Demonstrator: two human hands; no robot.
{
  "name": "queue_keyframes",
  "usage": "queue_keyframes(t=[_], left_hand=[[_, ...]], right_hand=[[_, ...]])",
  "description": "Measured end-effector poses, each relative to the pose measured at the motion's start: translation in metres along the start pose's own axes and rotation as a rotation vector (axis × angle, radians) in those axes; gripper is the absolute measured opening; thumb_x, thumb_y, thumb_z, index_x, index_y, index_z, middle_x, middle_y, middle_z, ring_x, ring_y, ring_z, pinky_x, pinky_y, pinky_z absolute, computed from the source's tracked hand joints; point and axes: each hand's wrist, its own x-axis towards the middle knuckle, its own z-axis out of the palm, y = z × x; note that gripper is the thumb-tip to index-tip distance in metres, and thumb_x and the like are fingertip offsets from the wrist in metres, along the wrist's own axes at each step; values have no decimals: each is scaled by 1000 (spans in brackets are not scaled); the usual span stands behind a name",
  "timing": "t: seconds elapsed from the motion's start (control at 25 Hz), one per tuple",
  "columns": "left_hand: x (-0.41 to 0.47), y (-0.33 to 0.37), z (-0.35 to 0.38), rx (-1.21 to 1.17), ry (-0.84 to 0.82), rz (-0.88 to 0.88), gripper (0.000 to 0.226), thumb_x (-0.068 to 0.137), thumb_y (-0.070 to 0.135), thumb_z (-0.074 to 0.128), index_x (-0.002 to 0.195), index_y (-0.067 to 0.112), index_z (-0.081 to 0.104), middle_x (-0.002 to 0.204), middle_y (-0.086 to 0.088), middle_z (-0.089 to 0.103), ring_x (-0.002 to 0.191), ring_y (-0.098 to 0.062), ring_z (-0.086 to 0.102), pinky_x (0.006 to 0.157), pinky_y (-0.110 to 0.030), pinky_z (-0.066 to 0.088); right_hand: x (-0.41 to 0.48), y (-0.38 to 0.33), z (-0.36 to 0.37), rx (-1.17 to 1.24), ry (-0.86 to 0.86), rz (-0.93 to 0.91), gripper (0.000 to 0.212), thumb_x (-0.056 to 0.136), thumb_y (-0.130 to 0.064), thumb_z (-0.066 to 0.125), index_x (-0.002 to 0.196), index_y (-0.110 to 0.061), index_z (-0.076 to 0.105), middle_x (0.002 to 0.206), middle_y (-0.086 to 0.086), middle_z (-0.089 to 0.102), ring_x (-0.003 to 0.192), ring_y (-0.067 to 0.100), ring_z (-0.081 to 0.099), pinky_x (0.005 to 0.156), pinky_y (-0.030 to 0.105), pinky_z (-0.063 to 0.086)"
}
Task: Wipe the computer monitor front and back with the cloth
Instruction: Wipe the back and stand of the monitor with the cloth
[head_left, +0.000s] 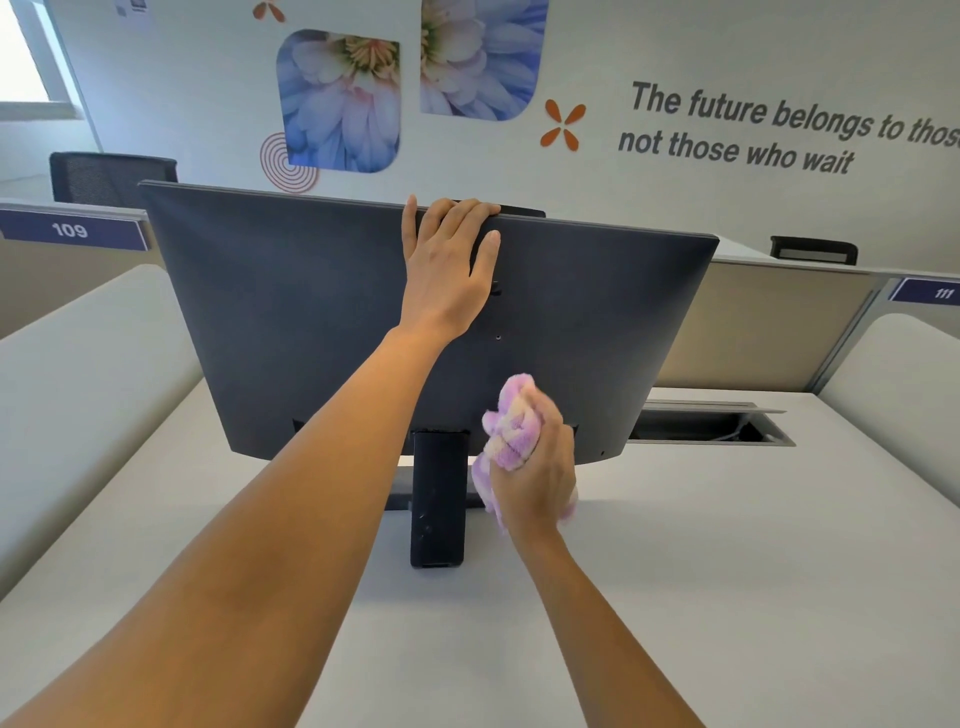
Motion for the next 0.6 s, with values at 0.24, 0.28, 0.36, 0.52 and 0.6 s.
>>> queue_keyframes(t=[0.24,0.28,0.36,0.52,0.6], left_hand=[[0,-1,-1,-5,-17,2,40,96,32,31,128,21,53,130,5,54,130,-13,36,116,-36,-9],[0,-1,-1,-5,-17,2,40,96,32,32,128,21,53,130,5,54,129,-13,36,116,-37,-9],[0,-1,-2,-12,-20,1,39,97,31,32,128,20,52,130,5,53,130,-14,36,116,-36,-9],[0,0,-2,3,-27,3,41,96,33,30,129,21,51,132,5,52,131,-14,35,115,-36,-10],[0,-1,-2,3,-28,-4,42,96,34,30,129,21,51,133,4,52,132,-14,35,115,-35,-10]], right_hand=[[-9,11,20,-486,-182,-330,79,56,-28,83,129,-20,56,99,1,63,72,20,56,57,30,50],[-20,19,19,-519,-247,-382,79,53,-29,86,126,-20,59,97,1,65,72,20,58,57,30,51],[-32,33,15,-531,-281,-395,80,45,-28,91,119,-19,65,94,3,68,72,22,62,57,30,52],[-8,21,9,-403,-107,-295,68,54,-28,86,118,-18,65,101,4,67,78,22,61,61,29,51],[0,10,9,-433,-81,-330,66,56,-30,85,118,-18,65,101,4,66,77,21,60,60,29,49]])
